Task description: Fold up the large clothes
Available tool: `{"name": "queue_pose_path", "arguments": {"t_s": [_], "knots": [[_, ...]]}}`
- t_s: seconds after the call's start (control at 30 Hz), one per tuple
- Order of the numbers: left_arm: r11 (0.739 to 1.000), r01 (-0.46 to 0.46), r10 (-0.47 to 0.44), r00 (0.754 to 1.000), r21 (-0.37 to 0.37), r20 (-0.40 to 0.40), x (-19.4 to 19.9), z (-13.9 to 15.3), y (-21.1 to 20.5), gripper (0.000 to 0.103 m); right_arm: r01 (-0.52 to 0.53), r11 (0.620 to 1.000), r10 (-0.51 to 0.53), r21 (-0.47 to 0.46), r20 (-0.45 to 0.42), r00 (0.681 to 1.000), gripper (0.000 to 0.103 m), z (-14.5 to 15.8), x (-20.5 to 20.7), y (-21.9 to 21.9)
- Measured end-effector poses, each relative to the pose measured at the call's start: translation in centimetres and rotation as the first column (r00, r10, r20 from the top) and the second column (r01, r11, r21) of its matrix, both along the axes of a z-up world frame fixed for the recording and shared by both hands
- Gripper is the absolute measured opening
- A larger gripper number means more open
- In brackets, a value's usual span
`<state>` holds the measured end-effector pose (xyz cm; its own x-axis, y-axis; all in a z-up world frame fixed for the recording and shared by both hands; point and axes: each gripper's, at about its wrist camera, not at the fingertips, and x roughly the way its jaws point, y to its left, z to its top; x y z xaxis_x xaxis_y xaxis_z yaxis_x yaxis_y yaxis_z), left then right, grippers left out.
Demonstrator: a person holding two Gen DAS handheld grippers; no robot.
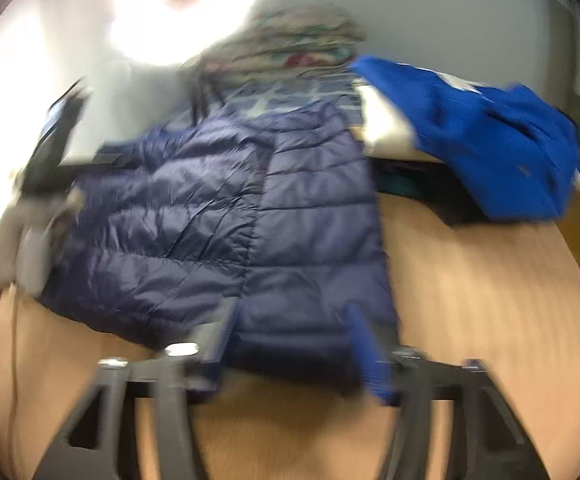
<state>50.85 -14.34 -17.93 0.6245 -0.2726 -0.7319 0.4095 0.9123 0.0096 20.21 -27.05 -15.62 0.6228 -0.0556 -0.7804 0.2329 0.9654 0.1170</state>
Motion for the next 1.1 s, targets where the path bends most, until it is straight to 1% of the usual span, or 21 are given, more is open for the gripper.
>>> {"name": "queue_pose_path", "arguments": {"t_s": [0.03,0.1,0.17,0.23,0.27,0.3,0.37,0.4,0.43,0.47,0.5,0.57,0.6,0.63,0.67,0.73,0.77,0.83,0.9,0.97,1.1], "knots": [[1.000,0.018,-0.018,1.000,-0.022,-0.016,-1.9,0.0,0.6,0.026,0.031,0.999,-0.031,0.026,0.012,0.999,0.086,0.0,-0.8,-0.3],[0.998,0.047,-0.048,0.998,-0.038,-0.034,-4.6,-0.6,1.2,0.026,0.077,0.993,-0.078,0.089,0.012,0.997,0.086,-0.3,-1.9,-0.9],[0.998,0.058,-0.058,0.998,-0.021,-0.025,-7.4,-1.5,1.1,0.026,0.111,0.981,-0.112,0.157,-0.005,0.994,0.086,-1.0,-1.8,-1.7],[0.999,0.051,-0.051,0.999,0.006,0.000,-8.6,-2.5,0.6,0.026,0.158,0.960,-0.159,0.229,-0.016,0.987,0.086,-1.6,-2.4,-2.5],[0.999,0.046,-0.046,0.999,0.008,0.000,-9.1,-2.7,0.6,0.026,0.184,0.941,-0.188,0.285,-0.017,0.982,0.086,-2.2,-2.3,-3.1],[0.999,0.041,-0.041,0.999,0.011,-0.012,-9.2,-3.5,0.4,0.026,0.206,0.925,-0.211,0.320,-0.018,0.977,0.086,-2.7,-2.0,-3.4],[0.998,0.044,-0.043,0.999,0.044,-0.023,-9.3,-5.1,-0.2,0.026,0.255,0.878,-0.270,0.405,-0.020,0.963,0.087,-3.6,-1.7,-4.3],[0.999,0.033,-0.033,0.999,0.032,-0.025,-9.3,-5.6,-0.1,0.026,0.285,0.847,-0.305,0.448,-0.027,0.952,0.087,-4.2,-1.5,-4.8],[0.999,0.038,-0.037,0.999,0.033,-0.019,-9.3,-5.6,-0.2,0.026,0.307,0.824,-0.332,0.475,-0.033,0.943,0.088,-4.7,-1.2,-5.1],[0.998,0.050,-0.049,0.999,0.042,-0.016,-9.5,-5.5,-0.2,0.026,0.331,0.810,-0.358,0.484,-0.037,0.933,0.088,-5.1,-0.7,-5.2],[0.998,0.051,-0.050,0.998,0.042,-0.028,-9.5,-5.4,0.0,0.026,0.337,0.818,-0.365,0.466,-0.031,0.931,0.088,-5.1,-0.3,-5.1],[0.999,0.024,-0.022,0.997,0.026,-0.070,-9.1,-4.8,1.1,0.026,0.333,0.867,-0.346,0.371,-0.035,0.938,0.087,-4.7,1.2,-4.0],[1.000,-0.006,0.003,0.996,-0.025,-0.089,-9.5,-3.4,2.7,0.026,0.322,0.891,-0.327,0.321,-0.039,0.944,0.077,-4.5,1.9,-3.4],[0.997,-0.028,0.022,0.996,-0.068,-0.088,-9.9,-1.9,4.1,0.026,0.311,0.908,-0.311,0.280,-0.045,0.949,0.066,-4.3,2.4,-3.0],[0.994,-0.048,0.040,0.996,-0.103,-0.079,-10.8,-0.3,5.8,0.026,0.303,0.920,-0.299,0.249,-0.054,0.953,0.061,-4.1,2.9,-2.7],[0.986,-0.067,0.061,0.997,-0.150,-0.045,-13.1,3.0,9.3,0.026,0.293,0.927,-0.288,0.235,-0.058,0.956,0.037,-3.7,3.4,-2.3],[0.983,-0.072,0.068,0.997,-0.169,-0.026,-14.4,4.6,11.2,0.026,0.297,0.926,-0.292,0.233,-0.060,0.955,0.034,-3.4,3.6,-2.2],[0.972,-0.094,0.096,0.995,-0.217,0.002,-17.2,7.4,15.3,0.028,0.299,0.930,-0.294,0.216,-0.053,0.954,0.021,-2.6,3.7,-1.9],[0.963,-0.101,0.107,0.994,-0.250,0.010,-19.6,9.6,19.0,0.034,0.284,0.940,-0.282,0.189,-0.037,0.959,0.017,-1.4,3.7,-1.4],[0.948,-0.128,0.138,0.990,-0.293,0.014,-22.6,11.7,23.4,0.045,0.262,0.953,-0.263,0.152,-0.017,0.965,0.014,0.0,4.1,-0.7],[0.932,-0.189,0.202,0.979,-0.309,0.012,-27.4,12.9,29.8,0.046,0.201,0.977,-0.203,0.065,0.031,0.979,0.010,2.9,4.5,0.9]]}}
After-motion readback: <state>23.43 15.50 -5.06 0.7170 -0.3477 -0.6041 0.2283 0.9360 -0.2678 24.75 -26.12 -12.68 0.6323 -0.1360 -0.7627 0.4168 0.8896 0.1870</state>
